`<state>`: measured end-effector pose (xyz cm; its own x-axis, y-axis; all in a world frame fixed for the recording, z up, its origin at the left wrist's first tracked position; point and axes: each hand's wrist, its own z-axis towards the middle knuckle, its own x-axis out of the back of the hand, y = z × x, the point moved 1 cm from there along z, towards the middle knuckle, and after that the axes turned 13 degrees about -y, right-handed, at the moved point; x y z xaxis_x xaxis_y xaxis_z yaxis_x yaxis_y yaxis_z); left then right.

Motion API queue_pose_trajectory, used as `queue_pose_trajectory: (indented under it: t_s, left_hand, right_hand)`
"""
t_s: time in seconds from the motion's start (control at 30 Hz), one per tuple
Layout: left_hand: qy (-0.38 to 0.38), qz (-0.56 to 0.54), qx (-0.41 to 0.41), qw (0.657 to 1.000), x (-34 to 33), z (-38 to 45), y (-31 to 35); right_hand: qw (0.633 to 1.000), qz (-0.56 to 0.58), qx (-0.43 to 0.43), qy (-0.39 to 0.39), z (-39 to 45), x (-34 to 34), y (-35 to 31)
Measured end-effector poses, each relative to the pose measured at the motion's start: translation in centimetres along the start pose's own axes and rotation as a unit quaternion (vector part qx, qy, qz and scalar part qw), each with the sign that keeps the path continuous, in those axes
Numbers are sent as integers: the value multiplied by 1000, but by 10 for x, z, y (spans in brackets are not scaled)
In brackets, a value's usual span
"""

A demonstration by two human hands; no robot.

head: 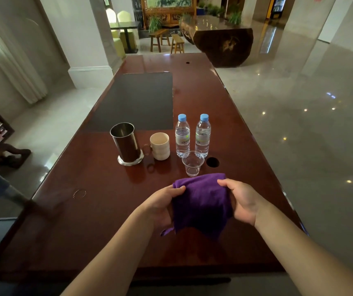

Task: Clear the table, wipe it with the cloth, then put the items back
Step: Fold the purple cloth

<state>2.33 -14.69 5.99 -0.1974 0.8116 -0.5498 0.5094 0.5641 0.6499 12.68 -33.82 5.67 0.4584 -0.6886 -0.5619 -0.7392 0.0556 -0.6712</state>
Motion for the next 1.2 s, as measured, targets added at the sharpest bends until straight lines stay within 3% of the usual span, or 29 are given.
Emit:
queue_pose_trajectory:
  t_s: [0.3, 0.6, 0.93, 1.2]
  left_hand:
    - [-9, -99, -79, 992, 36, -72, 10]
    - [57, -183, -245, 950, 106, -201, 21]
    - [145, -212, -421, 870, 183, -352, 26]
    - [249, -198, -480, 817, 201, -430, 23]
  right_hand:
    - [989, -75, -37, -119, 31, -65, 0]
    - [946, -150, -95, -269, 91, -227, 40]
    - [868, -174, -172, -433, 138, -419, 116]
    - [792, -213, -224, -527, 140, -522, 158]
